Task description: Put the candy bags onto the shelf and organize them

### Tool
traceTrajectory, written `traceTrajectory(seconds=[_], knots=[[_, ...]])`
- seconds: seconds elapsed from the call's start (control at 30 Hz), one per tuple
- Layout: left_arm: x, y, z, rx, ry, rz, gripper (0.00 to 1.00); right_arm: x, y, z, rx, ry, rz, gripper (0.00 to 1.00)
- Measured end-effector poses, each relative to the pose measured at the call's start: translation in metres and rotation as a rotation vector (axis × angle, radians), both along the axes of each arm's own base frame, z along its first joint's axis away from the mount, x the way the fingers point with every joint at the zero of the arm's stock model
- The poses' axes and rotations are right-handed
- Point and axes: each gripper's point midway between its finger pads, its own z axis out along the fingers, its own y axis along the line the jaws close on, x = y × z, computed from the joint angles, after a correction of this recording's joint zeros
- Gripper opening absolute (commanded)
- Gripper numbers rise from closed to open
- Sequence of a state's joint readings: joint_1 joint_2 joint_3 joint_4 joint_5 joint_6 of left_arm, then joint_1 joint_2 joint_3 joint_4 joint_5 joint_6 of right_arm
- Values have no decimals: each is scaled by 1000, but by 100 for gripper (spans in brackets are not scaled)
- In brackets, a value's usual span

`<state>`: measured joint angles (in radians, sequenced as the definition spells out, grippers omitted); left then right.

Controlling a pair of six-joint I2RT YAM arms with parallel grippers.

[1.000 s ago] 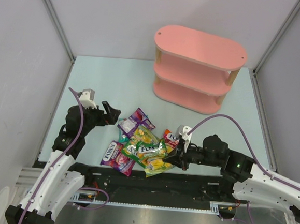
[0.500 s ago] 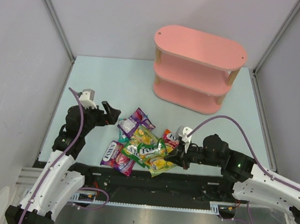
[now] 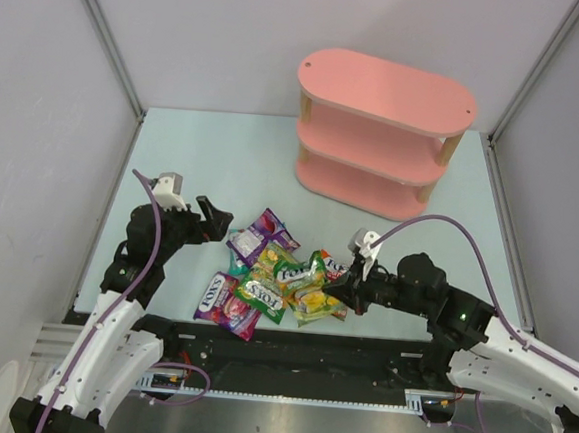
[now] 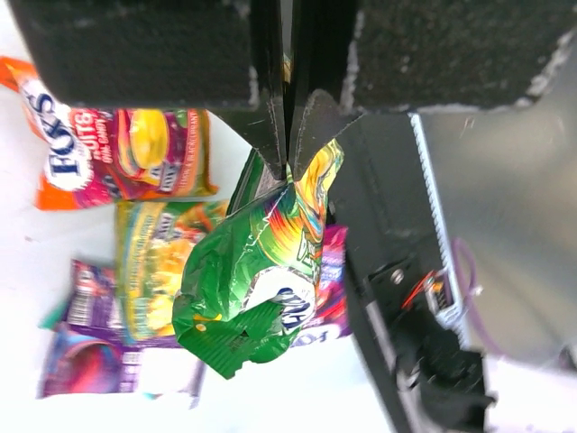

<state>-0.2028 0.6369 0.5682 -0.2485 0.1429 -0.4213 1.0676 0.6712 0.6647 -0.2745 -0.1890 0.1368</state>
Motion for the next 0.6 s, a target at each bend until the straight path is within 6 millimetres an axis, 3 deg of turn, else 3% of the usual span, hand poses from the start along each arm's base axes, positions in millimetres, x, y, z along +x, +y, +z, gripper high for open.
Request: traceTrajectory(seconds=[0.33,0.43,0.6], knots=[[-1,0,2,-2,-8,0,100,48,-3,6,47,107,-186,0],[-1,0,2,-2,-9,0,100,65,-1,21,67,109,-225,0],[-1,0,2,-2,-8,0,100,108,-1,73,133,87,-303,0]])
